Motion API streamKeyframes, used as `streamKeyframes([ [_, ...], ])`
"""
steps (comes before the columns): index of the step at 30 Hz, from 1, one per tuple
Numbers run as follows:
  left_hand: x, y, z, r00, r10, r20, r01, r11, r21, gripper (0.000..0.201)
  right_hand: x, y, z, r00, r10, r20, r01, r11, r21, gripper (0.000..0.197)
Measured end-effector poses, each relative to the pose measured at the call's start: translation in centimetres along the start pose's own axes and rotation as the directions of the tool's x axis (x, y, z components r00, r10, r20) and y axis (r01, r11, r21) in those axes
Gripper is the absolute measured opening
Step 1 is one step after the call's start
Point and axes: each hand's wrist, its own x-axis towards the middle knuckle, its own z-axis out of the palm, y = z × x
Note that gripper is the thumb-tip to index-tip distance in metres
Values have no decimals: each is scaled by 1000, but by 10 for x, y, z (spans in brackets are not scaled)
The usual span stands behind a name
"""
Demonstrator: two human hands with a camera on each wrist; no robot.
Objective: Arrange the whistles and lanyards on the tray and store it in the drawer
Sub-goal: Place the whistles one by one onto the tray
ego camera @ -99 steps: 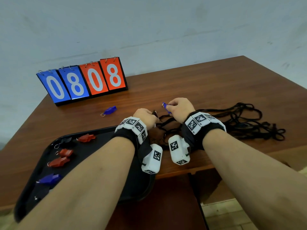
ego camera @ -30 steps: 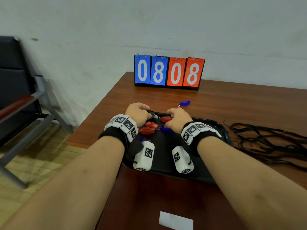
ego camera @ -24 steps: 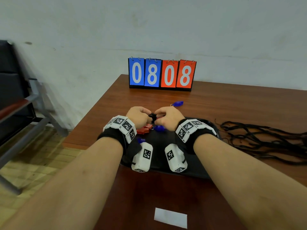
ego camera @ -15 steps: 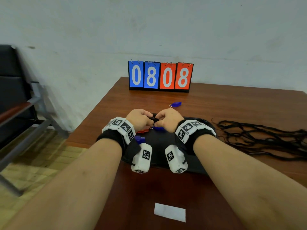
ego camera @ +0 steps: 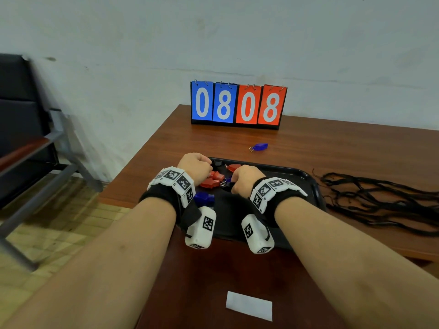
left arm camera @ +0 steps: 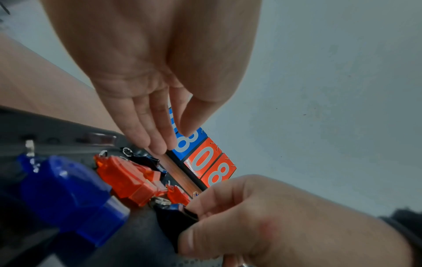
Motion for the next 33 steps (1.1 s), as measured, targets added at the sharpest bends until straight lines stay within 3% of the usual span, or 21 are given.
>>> streamKeyframes([
  [15,8,5,4,999,35,24,-35,999,23,18,9,1,-3,996,61,58,-57,996,-62,39],
  [24,23,44,24,992,120,45,-125,979,158,8,-3,45,-47,993,3,-116,21,978,207,24],
  [33,63,82,94,977,195,88,-211,944,253,15,28,107,-84,950,177,-256,-38,883,468,20],
])
